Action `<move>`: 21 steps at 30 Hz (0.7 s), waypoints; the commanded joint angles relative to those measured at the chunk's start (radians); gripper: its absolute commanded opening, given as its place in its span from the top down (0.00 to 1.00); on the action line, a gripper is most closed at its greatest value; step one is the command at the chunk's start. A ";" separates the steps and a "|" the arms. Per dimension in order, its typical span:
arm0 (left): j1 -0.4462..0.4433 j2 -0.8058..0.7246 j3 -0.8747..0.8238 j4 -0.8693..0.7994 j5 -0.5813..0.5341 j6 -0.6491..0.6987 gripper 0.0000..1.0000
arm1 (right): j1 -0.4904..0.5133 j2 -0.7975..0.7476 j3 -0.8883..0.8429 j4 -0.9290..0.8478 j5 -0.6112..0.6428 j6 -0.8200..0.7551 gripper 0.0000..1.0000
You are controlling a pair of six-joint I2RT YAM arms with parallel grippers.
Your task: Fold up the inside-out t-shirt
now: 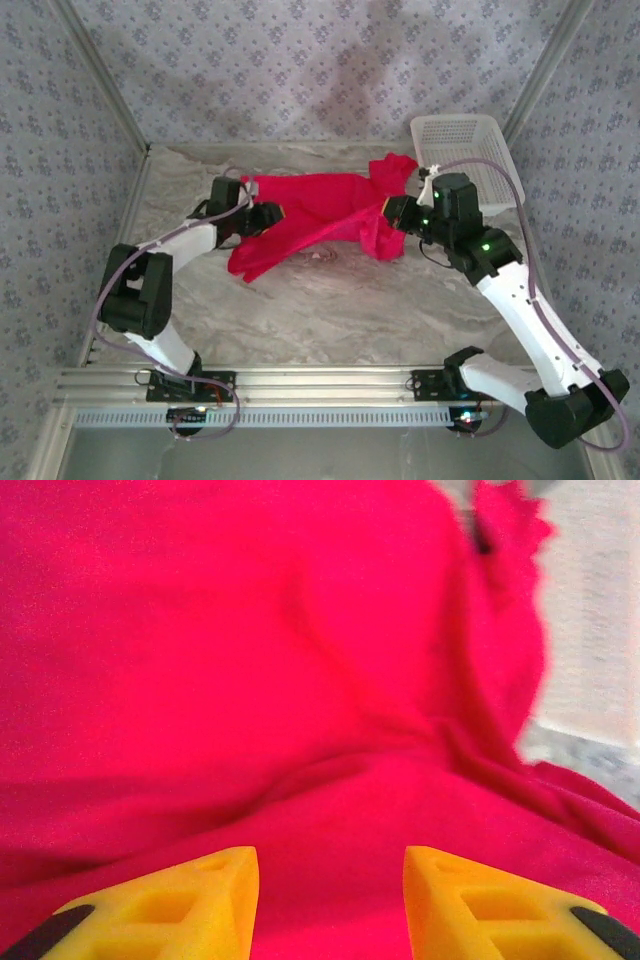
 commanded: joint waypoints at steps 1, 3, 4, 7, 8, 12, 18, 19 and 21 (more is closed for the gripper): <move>0.041 0.036 -0.073 -0.130 -0.058 0.080 0.58 | -0.017 0.048 0.040 -0.184 -0.028 -0.050 1.00; 0.071 0.073 -0.087 -0.146 -0.086 0.103 0.59 | -0.026 0.058 0.104 -0.236 -0.032 -0.066 1.00; 0.084 0.094 -0.087 -0.152 -0.091 0.111 0.59 | -0.033 0.062 0.128 -0.260 -0.033 -0.093 1.00; 0.131 0.148 -0.083 -0.159 -0.100 0.124 0.60 | -0.070 0.084 0.183 -0.327 -0.036 -0.121 1.00; 0.143 0.157 -0.082 -0.155 -0.102 0.126 0.60 | -0.085 0.090 0.189 -0.331 -0.045 -0.124 1.00; 0.159 0.151 -0.059 -0.183 -0.139 0.140 0.62 | -0.127 0.177 0.218 -0.302 -0.086 -0.128 1.00; 0.111 0.068 -0.011 -0.245 -0.218 0.162 0.68 | -0.105 0.530 0.321 -0.162 -0.174 -0.111 0.87; 0.097 0.051 -0.002 -0.256 -0.235 0.167 0.68 | -0.094 0.600 0.354 -0.157 -0.215 -0.124 0.77; 0.063 0.021 0.020 -0.278 -0.266 0.180 0.69 | -0.079 0.720 0.419 -0.166 -0.336 -0.152 0.62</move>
